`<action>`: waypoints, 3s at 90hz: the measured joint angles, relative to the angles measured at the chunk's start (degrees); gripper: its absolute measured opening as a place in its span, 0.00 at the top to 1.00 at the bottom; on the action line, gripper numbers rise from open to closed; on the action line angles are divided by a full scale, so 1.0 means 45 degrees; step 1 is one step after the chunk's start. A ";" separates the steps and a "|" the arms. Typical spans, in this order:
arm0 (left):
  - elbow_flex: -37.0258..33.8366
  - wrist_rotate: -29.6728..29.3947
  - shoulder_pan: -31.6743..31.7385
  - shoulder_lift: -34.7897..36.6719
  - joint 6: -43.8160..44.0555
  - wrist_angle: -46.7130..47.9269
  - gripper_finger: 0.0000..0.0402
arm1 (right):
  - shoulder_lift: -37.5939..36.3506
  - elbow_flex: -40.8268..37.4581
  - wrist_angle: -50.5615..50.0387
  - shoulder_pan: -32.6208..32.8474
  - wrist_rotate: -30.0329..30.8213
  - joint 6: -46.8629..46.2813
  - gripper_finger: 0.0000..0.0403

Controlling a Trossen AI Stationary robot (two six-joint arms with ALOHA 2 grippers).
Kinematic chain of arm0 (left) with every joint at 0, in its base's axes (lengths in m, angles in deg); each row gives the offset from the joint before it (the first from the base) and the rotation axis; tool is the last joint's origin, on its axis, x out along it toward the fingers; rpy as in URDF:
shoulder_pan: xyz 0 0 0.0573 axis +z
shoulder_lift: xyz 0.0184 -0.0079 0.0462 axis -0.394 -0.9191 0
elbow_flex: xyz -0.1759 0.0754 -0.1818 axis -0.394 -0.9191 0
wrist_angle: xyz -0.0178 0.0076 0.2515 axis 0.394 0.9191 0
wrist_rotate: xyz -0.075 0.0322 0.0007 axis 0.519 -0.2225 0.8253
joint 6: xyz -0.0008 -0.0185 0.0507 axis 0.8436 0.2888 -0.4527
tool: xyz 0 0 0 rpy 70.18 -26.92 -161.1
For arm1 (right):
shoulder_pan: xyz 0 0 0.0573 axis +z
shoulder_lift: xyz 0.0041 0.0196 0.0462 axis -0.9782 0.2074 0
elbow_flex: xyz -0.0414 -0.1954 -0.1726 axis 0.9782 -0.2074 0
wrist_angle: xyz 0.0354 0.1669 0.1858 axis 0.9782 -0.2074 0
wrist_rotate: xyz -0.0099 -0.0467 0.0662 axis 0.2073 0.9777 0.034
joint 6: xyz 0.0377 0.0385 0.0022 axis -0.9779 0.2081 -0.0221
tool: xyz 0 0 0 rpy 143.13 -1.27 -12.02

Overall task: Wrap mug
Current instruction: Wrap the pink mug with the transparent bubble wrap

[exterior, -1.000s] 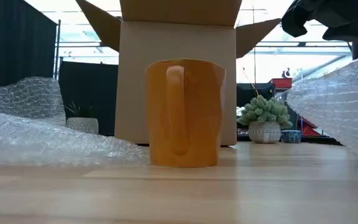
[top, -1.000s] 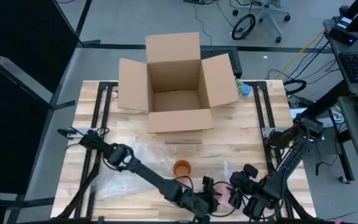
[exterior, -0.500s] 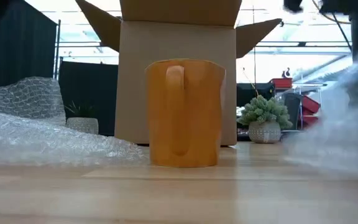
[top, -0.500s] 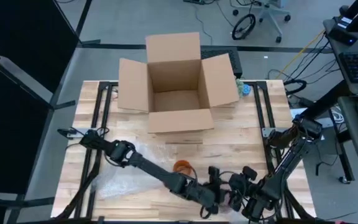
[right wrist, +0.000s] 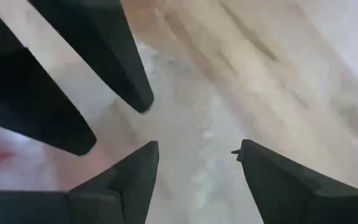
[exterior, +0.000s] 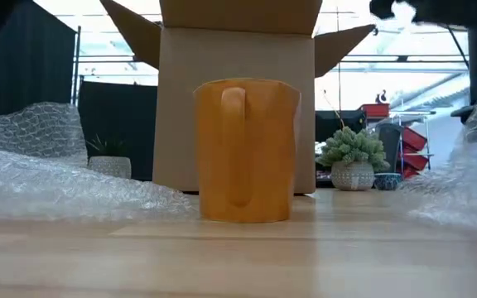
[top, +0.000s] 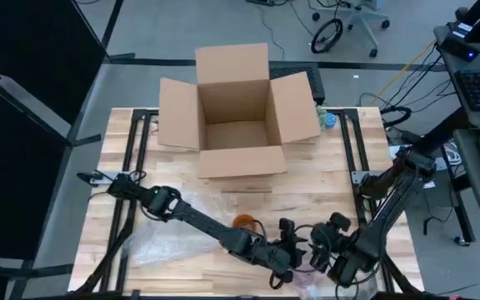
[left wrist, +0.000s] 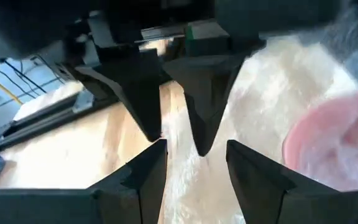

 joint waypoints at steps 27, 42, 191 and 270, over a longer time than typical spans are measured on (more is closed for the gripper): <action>0.0004 0.0108 -0.1159 0.0439 0.0111 -0.0042 0.62 | -0.1191 -0.0082 -0.1929 0.1094 -0.2299 -0.2911 0.47; -0.0001 0.0636 -0.1749 0.0451 0.0957 0.0054 0.62 | -0.0631 -0.1182 -0.1573 0.1380 -0.2923 -0.4280 0.47; -0.1370 0.2066 -0.1338 0.0412 0.3406 0.0326 0.62 | -0.0771 -0.1185 0.3001 0.1423 0.0485 -0.1846 0.85; -0.1360 0.2066 -0.1164 0.0412 0.4333 0.0336 0.62 | -0.1407 -0.1182 0.3081 0.0661 -0.1260 0.1215 0.66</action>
